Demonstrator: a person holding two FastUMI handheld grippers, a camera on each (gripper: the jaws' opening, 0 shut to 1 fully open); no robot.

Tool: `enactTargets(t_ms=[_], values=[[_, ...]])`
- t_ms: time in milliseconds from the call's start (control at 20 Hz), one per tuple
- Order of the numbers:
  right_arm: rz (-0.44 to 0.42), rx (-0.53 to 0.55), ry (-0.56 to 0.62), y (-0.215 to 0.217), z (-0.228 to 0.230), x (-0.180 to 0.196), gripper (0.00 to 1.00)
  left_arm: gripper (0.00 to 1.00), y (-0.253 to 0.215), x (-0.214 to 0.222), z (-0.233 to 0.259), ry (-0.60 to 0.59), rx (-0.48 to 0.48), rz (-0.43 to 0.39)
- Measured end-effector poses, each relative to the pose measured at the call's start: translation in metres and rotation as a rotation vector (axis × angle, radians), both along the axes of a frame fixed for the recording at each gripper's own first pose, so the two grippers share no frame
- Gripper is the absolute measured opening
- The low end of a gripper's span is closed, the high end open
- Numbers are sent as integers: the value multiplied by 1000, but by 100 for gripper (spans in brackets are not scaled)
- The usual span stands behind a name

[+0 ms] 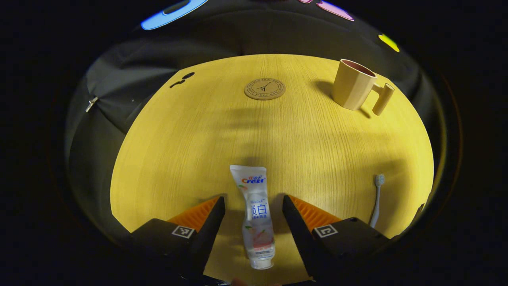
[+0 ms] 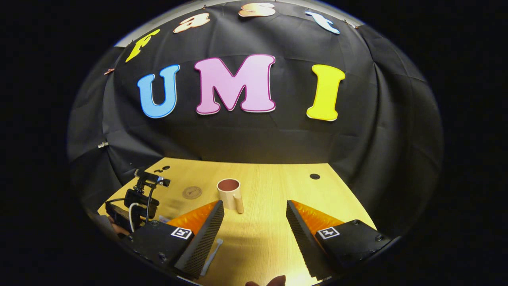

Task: Put the toothbrush and toothpaste on the desktop into the cup, then pick up the cup and place it on the coaster on the desktop.

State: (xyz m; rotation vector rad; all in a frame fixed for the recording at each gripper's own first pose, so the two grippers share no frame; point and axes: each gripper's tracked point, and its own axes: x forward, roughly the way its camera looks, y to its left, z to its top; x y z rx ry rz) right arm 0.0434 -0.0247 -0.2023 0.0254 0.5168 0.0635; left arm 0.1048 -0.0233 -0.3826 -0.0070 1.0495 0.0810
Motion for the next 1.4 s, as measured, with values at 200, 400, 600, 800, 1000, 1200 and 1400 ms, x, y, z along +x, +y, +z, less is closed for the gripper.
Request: enactTargets(t_ms=[200, 400, 600, 800, 1000, 1200, 1400], values=[[31, 47, 207, 25, -35, -21, 98, 58, -7, -3, -3, 32, -90, 8], [40, 90, 370, 51, -76, -42, 98, 46, -5, -3, -4, 42, -78, -47], [47, 86, 493, 73, -108, -66, 95, 41, -5, -3, -3, 48, -88, -83], [34, 38, 563, 86, -144, -67, 100, 35, -4, -4, -1, 14, -89, -121], [29, 35, 666, 102, -174, -78, 93, 29, -2, -11, 3, -8, -168, -102], [8, 17, 726, 108, -194, -80, 85, 29, 13, -28, 15, -48, -228, -67], [-12, -7, 799, 111, -207, -86, 79, 29, 24, -38, 31, -97, -254, -63]])
